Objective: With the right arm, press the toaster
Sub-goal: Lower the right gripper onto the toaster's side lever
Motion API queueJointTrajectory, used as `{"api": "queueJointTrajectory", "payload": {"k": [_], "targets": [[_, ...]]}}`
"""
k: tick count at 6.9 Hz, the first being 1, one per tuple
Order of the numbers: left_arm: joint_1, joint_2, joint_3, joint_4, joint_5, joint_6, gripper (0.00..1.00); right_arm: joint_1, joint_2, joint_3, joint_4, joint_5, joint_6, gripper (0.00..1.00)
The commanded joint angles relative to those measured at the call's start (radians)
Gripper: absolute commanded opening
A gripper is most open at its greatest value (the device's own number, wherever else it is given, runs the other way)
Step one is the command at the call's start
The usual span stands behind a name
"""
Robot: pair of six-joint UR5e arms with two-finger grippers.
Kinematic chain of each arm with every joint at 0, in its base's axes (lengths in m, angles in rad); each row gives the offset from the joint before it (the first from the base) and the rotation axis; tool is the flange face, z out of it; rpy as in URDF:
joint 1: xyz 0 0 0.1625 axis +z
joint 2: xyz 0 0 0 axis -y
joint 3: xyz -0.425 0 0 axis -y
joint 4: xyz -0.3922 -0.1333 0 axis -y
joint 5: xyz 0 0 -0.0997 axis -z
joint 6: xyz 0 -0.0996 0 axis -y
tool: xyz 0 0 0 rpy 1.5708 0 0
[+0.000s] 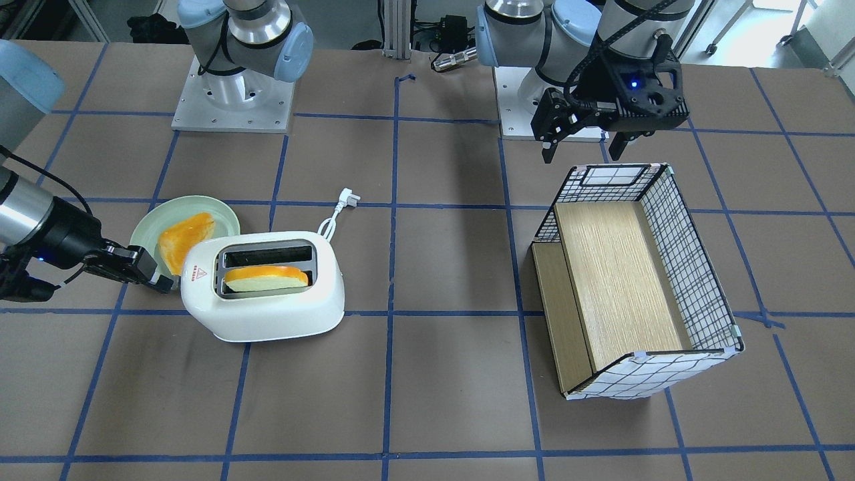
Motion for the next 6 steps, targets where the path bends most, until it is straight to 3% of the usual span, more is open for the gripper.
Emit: {"api": "queueJointTrajectory", "payload": {"k": [1, 6], "targets": [[0.000, 0.000, 0.000, 0.000, 0.001, 0.000, 1.00, 0.000, 0.013, 0.006, 0.000, -0.007, 0.002, 0.00], [0.000, 0.000, 0.000, 0.000, 0.001, 0.000, 1.00, 0.000, 0.043, 0.011, -0.002, -0.016, 0.001, 0.00]]}}
